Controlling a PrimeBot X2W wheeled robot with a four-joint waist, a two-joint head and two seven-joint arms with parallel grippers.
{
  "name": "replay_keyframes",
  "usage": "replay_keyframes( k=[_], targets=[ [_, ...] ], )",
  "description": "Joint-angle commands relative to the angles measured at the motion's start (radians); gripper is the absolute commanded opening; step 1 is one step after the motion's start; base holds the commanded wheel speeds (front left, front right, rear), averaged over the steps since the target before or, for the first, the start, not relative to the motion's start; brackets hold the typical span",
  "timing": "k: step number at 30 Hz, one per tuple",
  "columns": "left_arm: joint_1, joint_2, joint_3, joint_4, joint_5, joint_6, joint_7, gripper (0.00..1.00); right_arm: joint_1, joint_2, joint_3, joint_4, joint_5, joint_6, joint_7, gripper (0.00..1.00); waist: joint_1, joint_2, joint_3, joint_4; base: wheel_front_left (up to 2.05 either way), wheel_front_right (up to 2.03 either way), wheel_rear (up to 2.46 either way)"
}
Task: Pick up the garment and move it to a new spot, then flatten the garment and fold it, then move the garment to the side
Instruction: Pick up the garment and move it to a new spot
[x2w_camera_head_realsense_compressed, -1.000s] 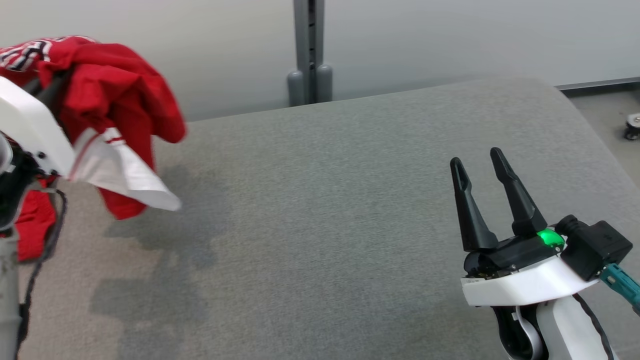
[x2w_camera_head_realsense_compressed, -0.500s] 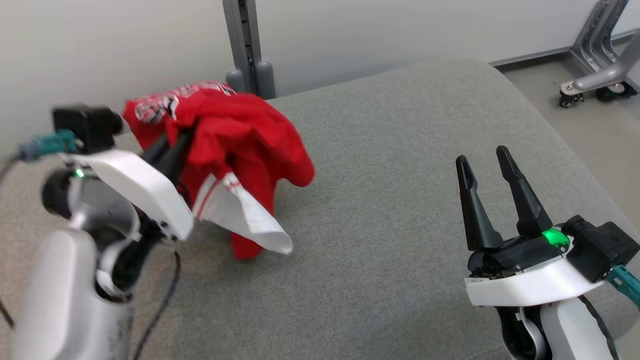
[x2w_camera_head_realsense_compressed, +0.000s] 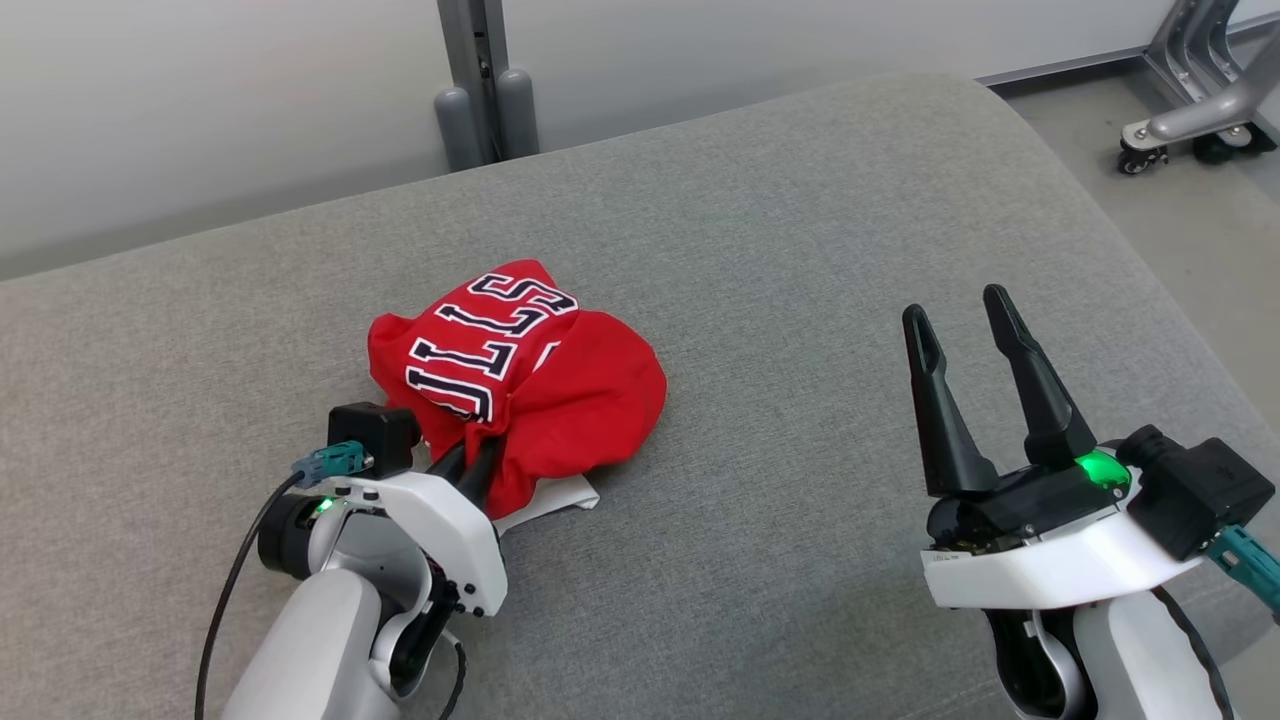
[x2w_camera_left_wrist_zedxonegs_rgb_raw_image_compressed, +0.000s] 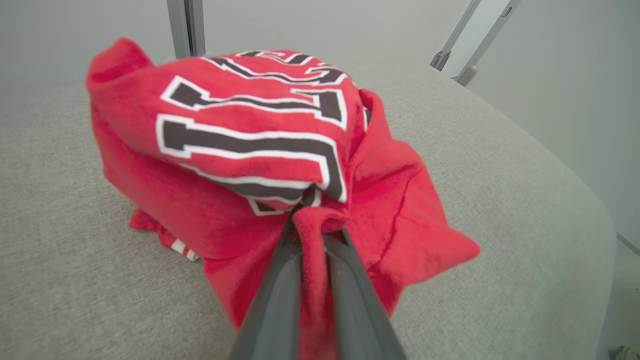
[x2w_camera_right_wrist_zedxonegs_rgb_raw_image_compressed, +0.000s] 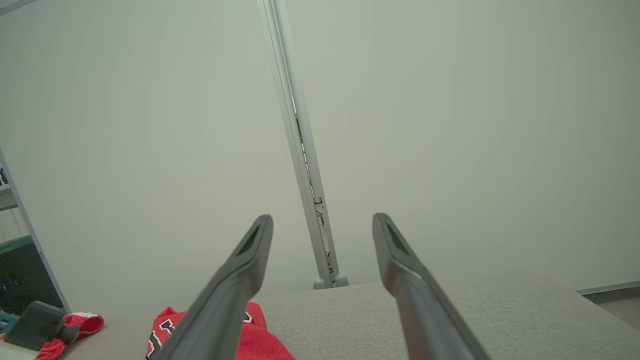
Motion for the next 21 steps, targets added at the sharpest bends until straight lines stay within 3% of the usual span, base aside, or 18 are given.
replay_keyframes(
  k=[1, 2, 4, 5, 6, 13, 21],
  targets=[
    [-0.031, 0.002, -0.004, 0.016, 0.005, -0.006, -0.021, 0.00, -0.003, -0.002, -0.004, -0.001, 0.003, 0.000, 0.000, 1.00, 0.0000, 0.0000, 0.002, 0.006, 0.00, 0.00, 0.00],
    [-0.037, -0.001, -0.010, 0.032, 0.005, -0.005, -0.037, 0.00, -0.002, -0.001, -0.006, -0.001, 0.002, 0.000, 0.000, 1.00, 0.0000, 0.0000, 0.001, 0.011, 0.00, 0.00, 0.00],
    [-0.050, -0.005, -0.018, 0.055, 0.005, -0.011, -0.067, 0.49, 0.002, 0.000, -0.008, 0.001, 0.000, 0.000, 0.000, 1.00, 0.0000, 0.0000, -0.001, 0.019, 0.00, 0.00, 0.00],
    [-0.056, -0.006, -0.022, 0.062, 0.002, -0.013, -0.078, 0.90, 0.004, 0.000, -0.008, 0.003, 0.001, 0.000, 0.000, 1.00, 0.0000, 0.0000, -0.002, 0.023, 0.00, 0.00, 0.00],
    [-0.062, -0.007, -0.025, 0.067, -0.003, -0.014, -0.090, 1.00, 0.005, 0.000, -0.007, 0.005, 0.005, 0.000, 0.000, 1.00, 0.0000, 0.0000, -0.004, 0.027, 0.00, 0.00, 0.00],
    [-0.062, 0.029, -0.026, 0.015, -0.010, -0.023, -0.174, 1.00, -0.001, -0.012, -0.003, 0.015, -0.003, 0.000, 0.000, 1.00, 0.0000, 0.0000, -0.019, 0.050, 0.00, 0.00, 0.00],
    [0.007, 0.099, 0.048, -0.143, -0.019, 0.025, -0.251, 1.00, 0.023, -0.028, -0.036, 0.011, -0.012, 0.000, 0.000, 1.00, 0.0000, 0.0000, -0.044, 0.087, 0.00, 0.00, 0.00]
  ],
)
